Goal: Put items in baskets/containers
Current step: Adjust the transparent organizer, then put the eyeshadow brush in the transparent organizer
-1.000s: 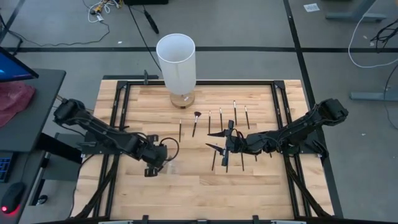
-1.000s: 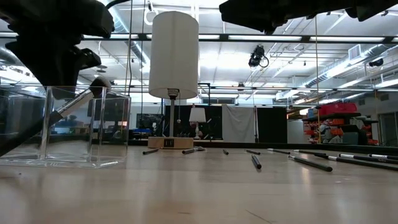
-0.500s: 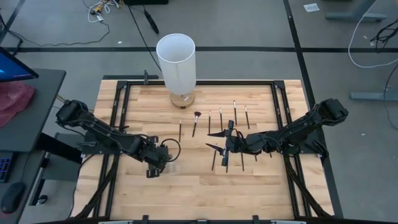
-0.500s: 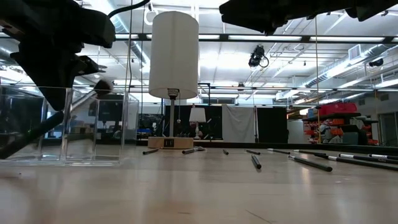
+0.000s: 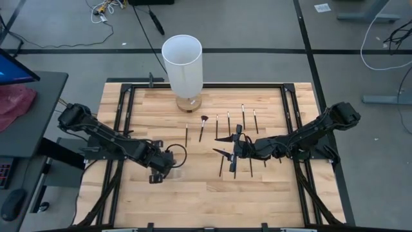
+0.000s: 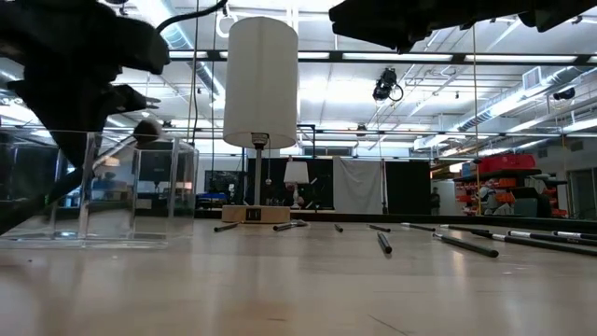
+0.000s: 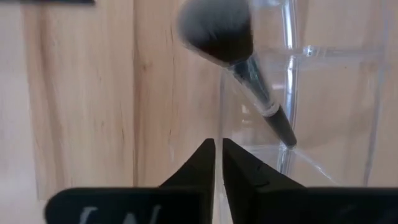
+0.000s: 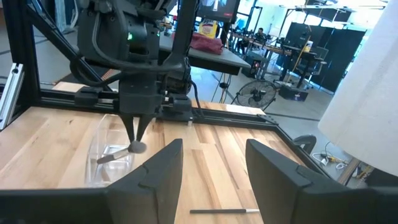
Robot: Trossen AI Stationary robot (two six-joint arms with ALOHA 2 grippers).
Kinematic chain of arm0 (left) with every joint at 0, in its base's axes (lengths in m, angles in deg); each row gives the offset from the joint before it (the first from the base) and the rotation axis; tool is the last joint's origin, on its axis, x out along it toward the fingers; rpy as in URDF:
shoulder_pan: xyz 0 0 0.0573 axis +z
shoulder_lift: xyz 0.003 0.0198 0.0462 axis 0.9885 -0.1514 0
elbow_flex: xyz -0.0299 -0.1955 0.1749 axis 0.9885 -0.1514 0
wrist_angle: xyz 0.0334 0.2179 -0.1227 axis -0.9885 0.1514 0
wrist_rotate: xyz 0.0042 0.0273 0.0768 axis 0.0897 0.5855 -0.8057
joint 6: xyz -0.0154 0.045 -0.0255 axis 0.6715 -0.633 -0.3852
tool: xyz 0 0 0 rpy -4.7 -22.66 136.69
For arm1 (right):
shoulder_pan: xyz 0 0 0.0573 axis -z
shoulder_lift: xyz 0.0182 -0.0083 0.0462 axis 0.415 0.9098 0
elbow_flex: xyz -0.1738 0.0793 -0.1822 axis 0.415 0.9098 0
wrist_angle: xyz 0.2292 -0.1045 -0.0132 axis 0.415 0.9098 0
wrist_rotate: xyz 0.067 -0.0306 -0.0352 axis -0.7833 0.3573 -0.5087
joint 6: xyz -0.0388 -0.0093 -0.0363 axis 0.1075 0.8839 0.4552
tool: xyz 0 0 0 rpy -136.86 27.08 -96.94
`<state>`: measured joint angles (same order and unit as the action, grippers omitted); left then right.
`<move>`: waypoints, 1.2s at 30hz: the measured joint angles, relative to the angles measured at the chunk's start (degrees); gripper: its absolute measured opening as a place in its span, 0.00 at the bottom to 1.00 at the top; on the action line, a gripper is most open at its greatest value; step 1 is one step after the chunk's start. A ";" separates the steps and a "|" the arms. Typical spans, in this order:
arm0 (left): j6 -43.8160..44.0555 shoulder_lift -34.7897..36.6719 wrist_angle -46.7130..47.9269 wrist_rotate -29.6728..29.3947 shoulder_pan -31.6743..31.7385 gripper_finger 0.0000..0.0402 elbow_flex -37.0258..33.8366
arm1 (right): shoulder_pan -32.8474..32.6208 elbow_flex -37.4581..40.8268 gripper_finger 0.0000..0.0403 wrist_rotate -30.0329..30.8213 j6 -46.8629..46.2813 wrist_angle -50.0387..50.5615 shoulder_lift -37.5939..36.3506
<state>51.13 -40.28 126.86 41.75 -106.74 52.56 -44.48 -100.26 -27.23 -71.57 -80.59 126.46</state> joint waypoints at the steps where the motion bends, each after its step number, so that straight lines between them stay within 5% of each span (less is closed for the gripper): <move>1: -0.32 -0.01 0.37 0.12 0.00 0.11 -0.08 | 0.01 -0.01 0.44 -0.02 0.00 0.00 0.00; 11: -0.95 -0.01 -0.19 0.18 -0.02 0.22 -0.09 | 0.01 0.00 0.44 0.00 0.00 0.00 0.00; 25: -1.87 0.12 1.39 2.16 0.55 0.54 3.22 | 0.01 -0.01 0.44 -0.02 0.00 0.00 0.00; 36: -3.94 4.82 11.05 -2.31 0.66 0.58 12.67 | 0.01 -0.01 0.44 0.00 -0.06 1.53 0.00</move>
<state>47.19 -35.46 137.91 39.44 -106.09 65.24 -44.46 -100.28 -27.23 -71.63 -79.07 126.46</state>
